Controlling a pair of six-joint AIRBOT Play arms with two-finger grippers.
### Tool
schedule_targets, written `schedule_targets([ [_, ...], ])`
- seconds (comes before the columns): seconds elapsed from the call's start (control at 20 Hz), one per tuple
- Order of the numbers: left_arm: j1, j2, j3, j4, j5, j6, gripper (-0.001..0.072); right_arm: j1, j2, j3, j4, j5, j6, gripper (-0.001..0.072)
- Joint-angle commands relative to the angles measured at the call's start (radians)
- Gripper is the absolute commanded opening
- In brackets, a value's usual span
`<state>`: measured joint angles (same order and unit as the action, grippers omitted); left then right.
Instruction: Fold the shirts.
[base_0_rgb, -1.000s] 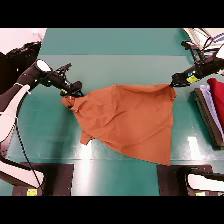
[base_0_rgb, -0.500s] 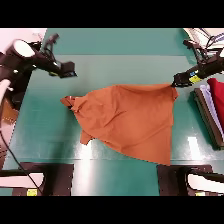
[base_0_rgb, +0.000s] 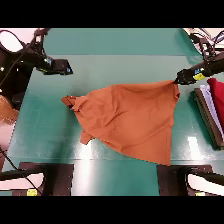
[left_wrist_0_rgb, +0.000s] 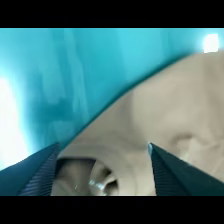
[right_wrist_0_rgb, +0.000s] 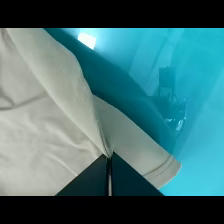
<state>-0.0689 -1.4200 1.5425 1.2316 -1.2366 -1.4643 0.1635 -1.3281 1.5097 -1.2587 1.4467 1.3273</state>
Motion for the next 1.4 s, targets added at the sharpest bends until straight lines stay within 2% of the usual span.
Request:
schedule_targets([
  [0.0, 0.009, -0.031, -0.084, 0.016, -0.058, -0.016, 0.0652, 0.001, 0.003, 0.000, 0.001, 0.035, 0.000, 0.0221],
  [0.05, 0.011, -0.037, -0.124, 0.010, -0.054, -0.023, 0.0652, 0.001, 0.003, 0.000, 0.002, 0.040, 0.000, 0.0434],
  [0.1, 0.011, -0.043, -0.154, 0.009, -0.048, -0.024, 0.0652, 0.001, 0.003, 0.000, 0.001, 0.046, 0.000, 0.0464],
  [0.4, -0.006, -0.103, -0.218, -0.159, 0.024, -0.002, 0.0652, 0.001, 0.003, 0.000, 0.002, 0.048, 0.004, 0.0457],
  [0.6, -0.060, -0.190, -0.218, -0.217, 0.083, -0.002, 0.0636, 0.001, 0.003, -0.002, 0.002, 0.050, 0.011, 0.0452],
  [0.65, -0.069, -0.203, -0.218, -0.220, 0.099, -0.002, 0.0468, 0.001, 0.003, -0.002, 0.001, 0.050, 0.011, 0.0452],
  [0.75, -0.071, -0.206, -0.213, -0.221, 0.131, -0.002, 0.0035, 0.001, 0.003, -0.002, 0.001, 0.053, 0.011, 0.0452],
  [0.95, -0.061, -0.164, -0.098, -0.111, 0.102, -0.002, 0.0026, -0.043, 0.009, -0.042, 0.001, 0.065, 0.011, 0.0451],
  [1.15, -0.061, -0.063, 0.006, -0.041, 0.102, 0.035, 0.0027, -0.140, 0.014, -0.255, 0.011, 0.009, 0.010, 0.0461],
  [1.25, -0.061, -0.041, 0.011, -0.043, 0.099, 0.032, 0.0027, -0.169, -0.015, -0.351, 0.060, -0.048, -0.004, 0.0565],
  [1.35, -0.061, -0.043, 0.005, -0.042, 0.083, 0.032, 0.0027, -0.172, -0.048, -0.408, 0.144, -0.124, -0.022, 0.0565],
])
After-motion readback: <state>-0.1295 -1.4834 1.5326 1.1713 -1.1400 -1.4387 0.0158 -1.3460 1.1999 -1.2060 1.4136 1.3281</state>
